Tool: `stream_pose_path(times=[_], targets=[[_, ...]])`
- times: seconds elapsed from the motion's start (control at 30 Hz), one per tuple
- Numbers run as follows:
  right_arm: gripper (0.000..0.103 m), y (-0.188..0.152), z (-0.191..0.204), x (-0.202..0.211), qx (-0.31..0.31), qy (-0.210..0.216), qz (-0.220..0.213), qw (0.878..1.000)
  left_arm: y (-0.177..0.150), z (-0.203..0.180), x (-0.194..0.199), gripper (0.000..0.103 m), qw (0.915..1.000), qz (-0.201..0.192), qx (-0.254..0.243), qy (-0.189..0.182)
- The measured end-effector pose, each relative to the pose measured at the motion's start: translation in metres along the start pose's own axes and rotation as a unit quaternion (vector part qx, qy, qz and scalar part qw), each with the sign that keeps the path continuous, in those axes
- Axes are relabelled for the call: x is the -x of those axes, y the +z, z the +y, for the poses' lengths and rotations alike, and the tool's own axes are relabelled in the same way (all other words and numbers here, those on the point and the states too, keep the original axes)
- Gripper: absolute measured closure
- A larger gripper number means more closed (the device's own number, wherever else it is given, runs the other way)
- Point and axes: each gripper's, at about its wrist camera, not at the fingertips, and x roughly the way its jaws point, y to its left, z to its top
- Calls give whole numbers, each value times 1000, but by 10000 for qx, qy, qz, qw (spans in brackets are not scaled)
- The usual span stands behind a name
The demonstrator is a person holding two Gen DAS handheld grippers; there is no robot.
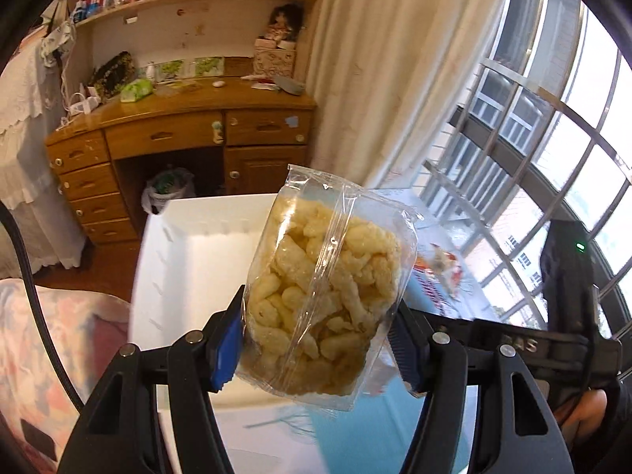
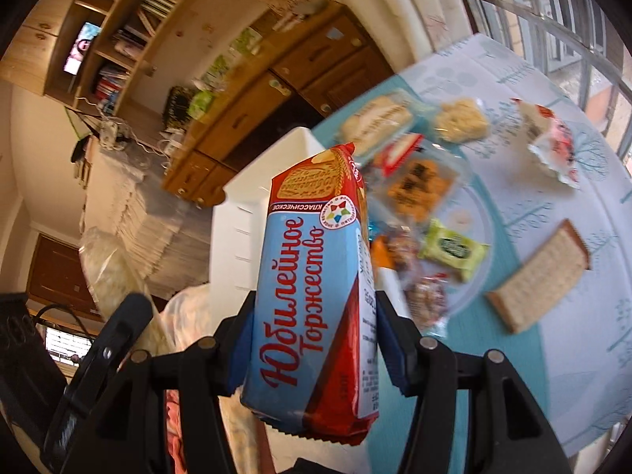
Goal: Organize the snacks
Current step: 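Lift and place the snack tub in the white tray with left tool while right tool places the biscuit pack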
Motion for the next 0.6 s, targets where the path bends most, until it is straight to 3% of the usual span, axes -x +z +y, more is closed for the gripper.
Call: stream_pose_path(times=[0.33, 0.5, 0.53, 0.6], targets=[[47, -12, 49, -49, 395, 183, -156, 9989, 9, 85, -21, 40, 9985, 250, 361, 318], [47, -10, 59, -71, 539, 77, -156, 9984, 6, 106, -36, 39, 9977, 319, 502, 336], [47, -10, 59, -73, 501, 89, -143, 9986, 4, 106, -40, 38, 9974, 359, 516, 353], [47, -10, 54, -82, 321, 95, -75, 9994, 2, 108, -47, 22, 9967, 476, 493, 430]])
